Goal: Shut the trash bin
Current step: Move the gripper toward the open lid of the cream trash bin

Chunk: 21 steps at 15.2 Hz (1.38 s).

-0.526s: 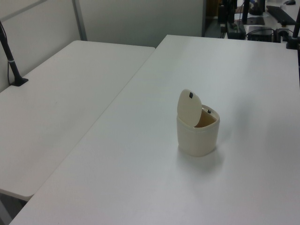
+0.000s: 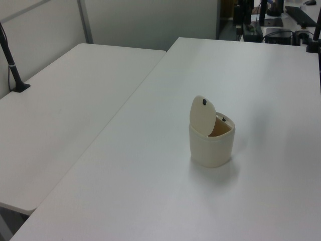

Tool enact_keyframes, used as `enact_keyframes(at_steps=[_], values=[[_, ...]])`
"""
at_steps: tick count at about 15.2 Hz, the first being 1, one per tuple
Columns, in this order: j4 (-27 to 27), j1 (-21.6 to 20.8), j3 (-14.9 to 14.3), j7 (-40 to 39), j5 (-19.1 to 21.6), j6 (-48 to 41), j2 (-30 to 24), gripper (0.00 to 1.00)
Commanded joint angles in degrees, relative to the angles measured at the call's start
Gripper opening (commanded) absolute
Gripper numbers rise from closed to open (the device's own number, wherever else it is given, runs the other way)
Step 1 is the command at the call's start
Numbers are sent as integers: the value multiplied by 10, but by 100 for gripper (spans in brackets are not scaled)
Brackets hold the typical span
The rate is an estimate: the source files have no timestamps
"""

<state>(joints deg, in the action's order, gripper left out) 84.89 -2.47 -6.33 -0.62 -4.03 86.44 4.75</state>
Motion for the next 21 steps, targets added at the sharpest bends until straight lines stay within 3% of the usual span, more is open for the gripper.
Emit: enact_keyframes(at_steps=[1,7,9,12,14,16,19,21], values=[[19,-3,3,-3,5,15,-13,100],[15,-7,7,-9,4,15,5,100],[15,-9,9,-49,8,32,8,100],[15,-9,11,-125,51,44,10,72],[15,-20,12,-187,75,48,11,38],[15,-38,12,-254,99,48,11,24],[15,-89,13,-293,99,48,13,5],[13,-132,12,-304,97,49,25,0]])
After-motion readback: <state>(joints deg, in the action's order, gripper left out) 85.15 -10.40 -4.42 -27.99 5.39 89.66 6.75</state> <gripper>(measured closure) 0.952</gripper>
